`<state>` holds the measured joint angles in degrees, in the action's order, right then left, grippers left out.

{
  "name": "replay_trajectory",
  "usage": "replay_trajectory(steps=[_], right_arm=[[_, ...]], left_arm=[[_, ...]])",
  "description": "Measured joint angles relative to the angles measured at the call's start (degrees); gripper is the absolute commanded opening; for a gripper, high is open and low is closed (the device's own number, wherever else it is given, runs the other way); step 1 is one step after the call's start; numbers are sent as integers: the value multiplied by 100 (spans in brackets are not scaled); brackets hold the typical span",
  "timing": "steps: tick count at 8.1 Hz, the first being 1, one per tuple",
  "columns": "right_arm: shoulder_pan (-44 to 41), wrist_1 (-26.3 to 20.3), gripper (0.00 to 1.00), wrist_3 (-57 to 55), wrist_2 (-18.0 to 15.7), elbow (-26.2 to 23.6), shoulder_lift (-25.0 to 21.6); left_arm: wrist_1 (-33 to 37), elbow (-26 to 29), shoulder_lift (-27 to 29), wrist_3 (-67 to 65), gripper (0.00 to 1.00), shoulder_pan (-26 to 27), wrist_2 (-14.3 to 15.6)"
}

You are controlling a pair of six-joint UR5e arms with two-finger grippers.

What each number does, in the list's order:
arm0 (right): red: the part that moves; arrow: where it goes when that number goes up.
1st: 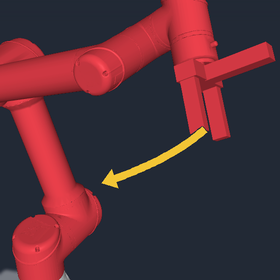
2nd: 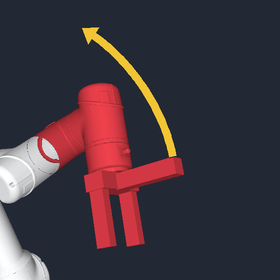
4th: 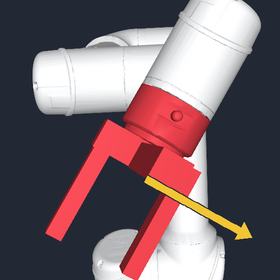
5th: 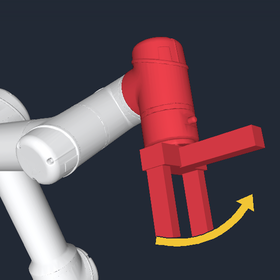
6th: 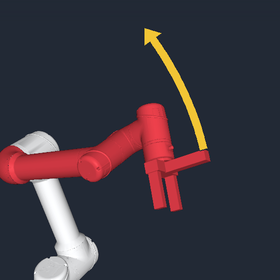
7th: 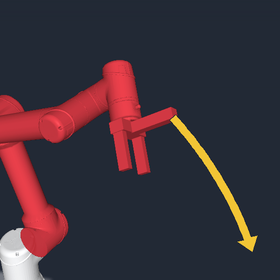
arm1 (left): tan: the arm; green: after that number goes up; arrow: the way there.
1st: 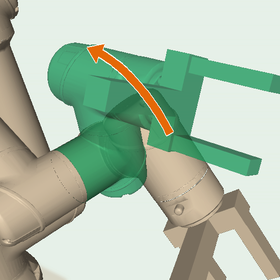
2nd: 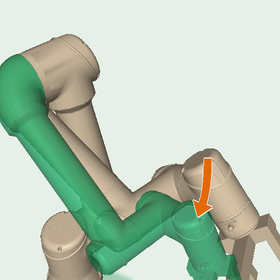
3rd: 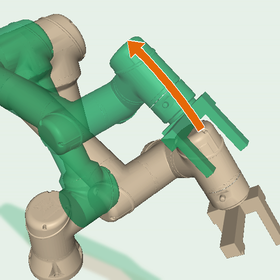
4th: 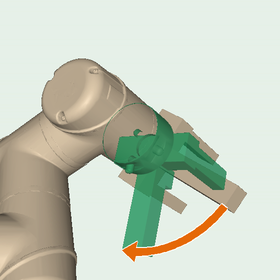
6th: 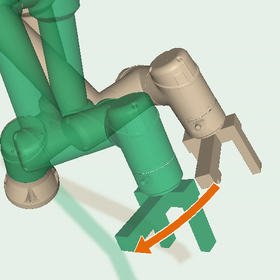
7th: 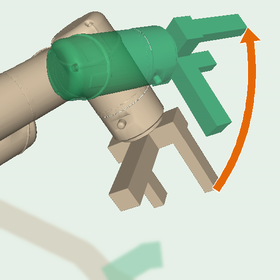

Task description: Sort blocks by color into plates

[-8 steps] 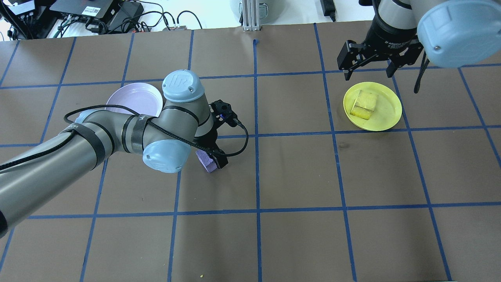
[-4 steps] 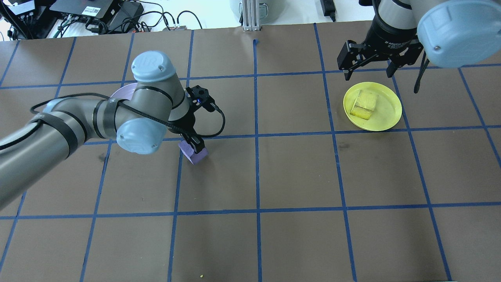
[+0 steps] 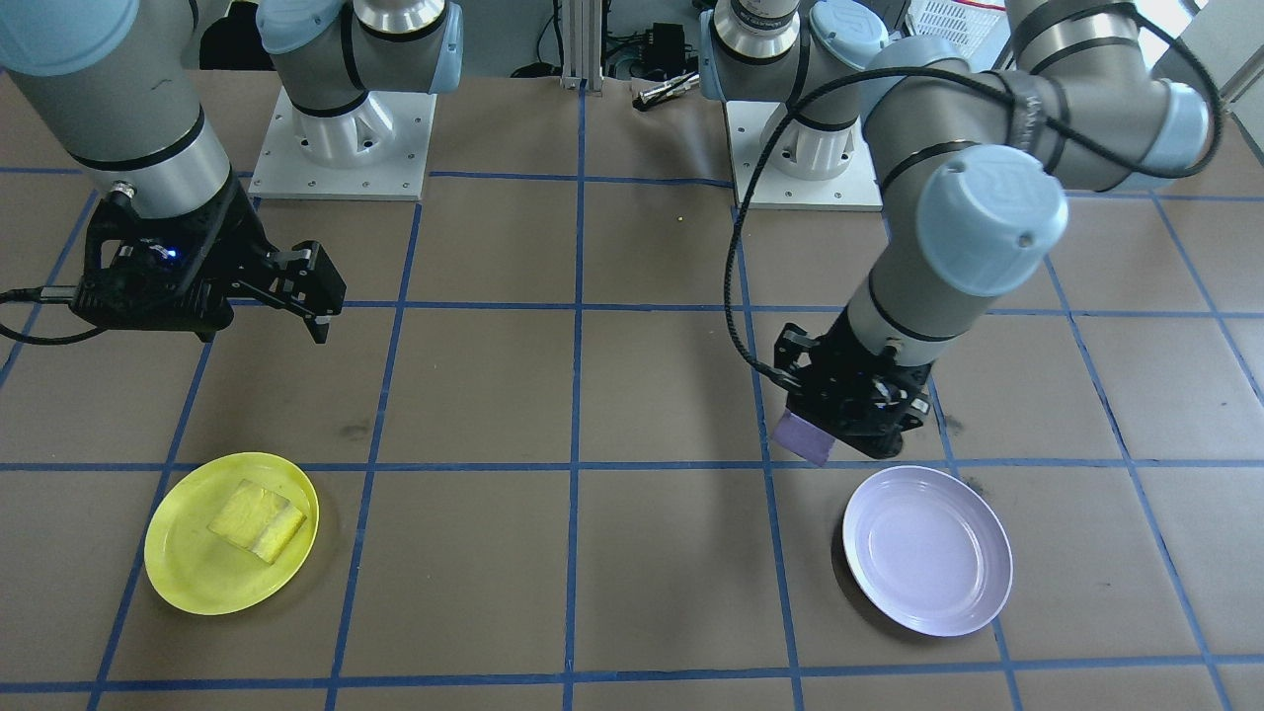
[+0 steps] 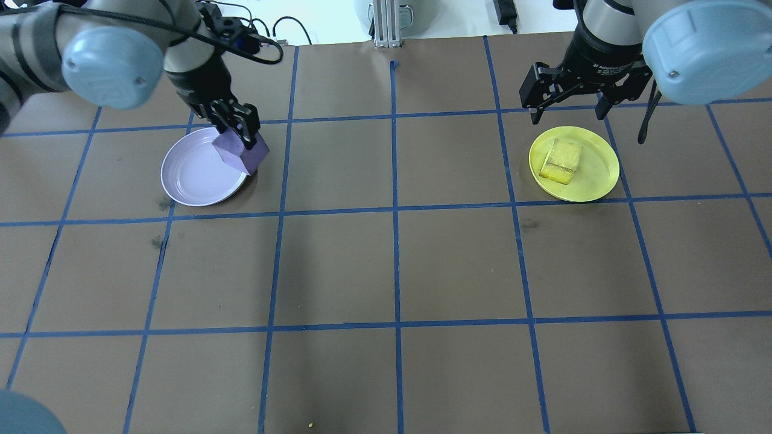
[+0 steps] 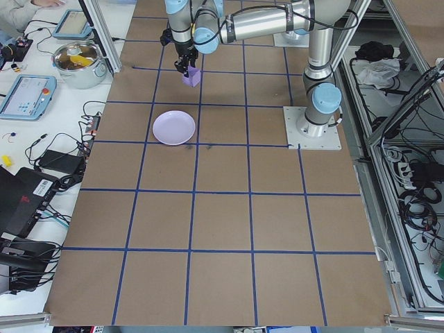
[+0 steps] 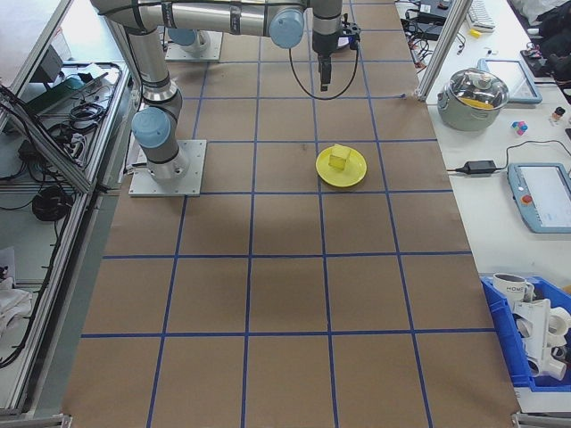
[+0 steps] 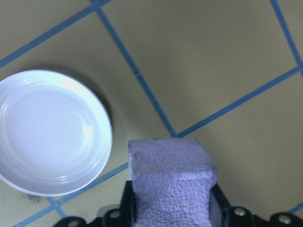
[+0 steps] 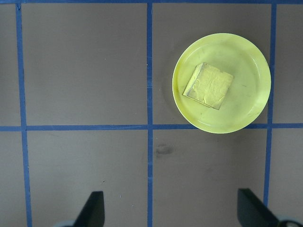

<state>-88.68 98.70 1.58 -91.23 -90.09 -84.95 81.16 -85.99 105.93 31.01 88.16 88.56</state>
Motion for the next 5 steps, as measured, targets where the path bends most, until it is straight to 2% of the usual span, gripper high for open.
replay_trajectory(steps=[2,3,5], right_arm=[[-4,0,100,-6,0,0,1],[-3,0,100,-8,0,-4,3],[-1,0,100,-5,0,-8,4]], left_arm=[[147,348,275,-229,2,-850,24],[43,391,461,-276,0,-1237,152],[-396,430,887,-454,0,-1609,385]])
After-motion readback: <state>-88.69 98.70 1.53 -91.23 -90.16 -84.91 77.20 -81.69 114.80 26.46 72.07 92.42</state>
